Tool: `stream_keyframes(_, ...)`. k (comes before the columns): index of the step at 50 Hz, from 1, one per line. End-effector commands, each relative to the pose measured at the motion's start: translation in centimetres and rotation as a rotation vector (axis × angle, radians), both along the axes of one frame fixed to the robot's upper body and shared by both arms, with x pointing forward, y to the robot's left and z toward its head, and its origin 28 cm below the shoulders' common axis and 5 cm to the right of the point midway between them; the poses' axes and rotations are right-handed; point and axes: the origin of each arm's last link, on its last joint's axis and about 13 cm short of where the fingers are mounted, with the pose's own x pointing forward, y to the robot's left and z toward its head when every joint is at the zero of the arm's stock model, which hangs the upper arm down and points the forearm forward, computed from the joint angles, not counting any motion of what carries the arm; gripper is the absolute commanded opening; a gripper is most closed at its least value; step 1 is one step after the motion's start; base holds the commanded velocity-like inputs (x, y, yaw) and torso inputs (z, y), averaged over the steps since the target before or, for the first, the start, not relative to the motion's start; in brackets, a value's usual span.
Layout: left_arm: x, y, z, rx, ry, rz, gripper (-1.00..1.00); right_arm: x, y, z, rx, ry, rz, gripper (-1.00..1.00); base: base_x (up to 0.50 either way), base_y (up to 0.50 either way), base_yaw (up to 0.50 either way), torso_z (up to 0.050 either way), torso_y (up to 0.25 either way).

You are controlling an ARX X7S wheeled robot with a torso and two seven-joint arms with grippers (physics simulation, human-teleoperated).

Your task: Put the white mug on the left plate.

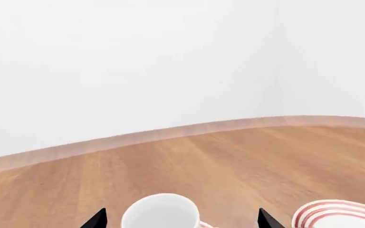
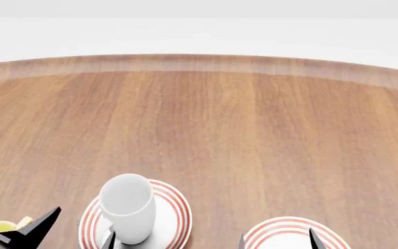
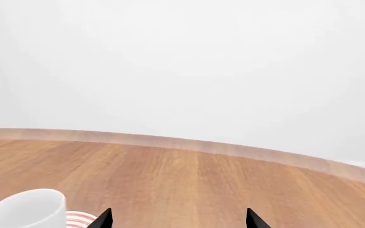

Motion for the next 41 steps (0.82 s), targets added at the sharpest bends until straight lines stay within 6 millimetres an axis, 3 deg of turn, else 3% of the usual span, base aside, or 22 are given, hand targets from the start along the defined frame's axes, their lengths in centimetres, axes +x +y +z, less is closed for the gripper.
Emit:
stream_keyframes(1,-4.2,-0.5,2.0,-0.014,-0.1,-0.042,1.0,-1.7,0.2,1.1,0.011,-0.054,0.015,1.0,0.0,0.0,0.0,0.0,0.0)
stream_keyframes(17,-6.5,-0.8,3.1,0.003,-0.166,-0.065,1.0,-3.4,0.7,2.3,0.024,-0.12,0.053,1.0,0.0,0.0,0.0,0.0,0.0)
stream_keyframes(41,-6.5,-1.0,3.3,0.016,-0.167,-0.073,1.0,-3.7,0.7,2.4,0.033,-0.13,0.056,1.0,0.0,0.0,0.0,0.0,0.0)
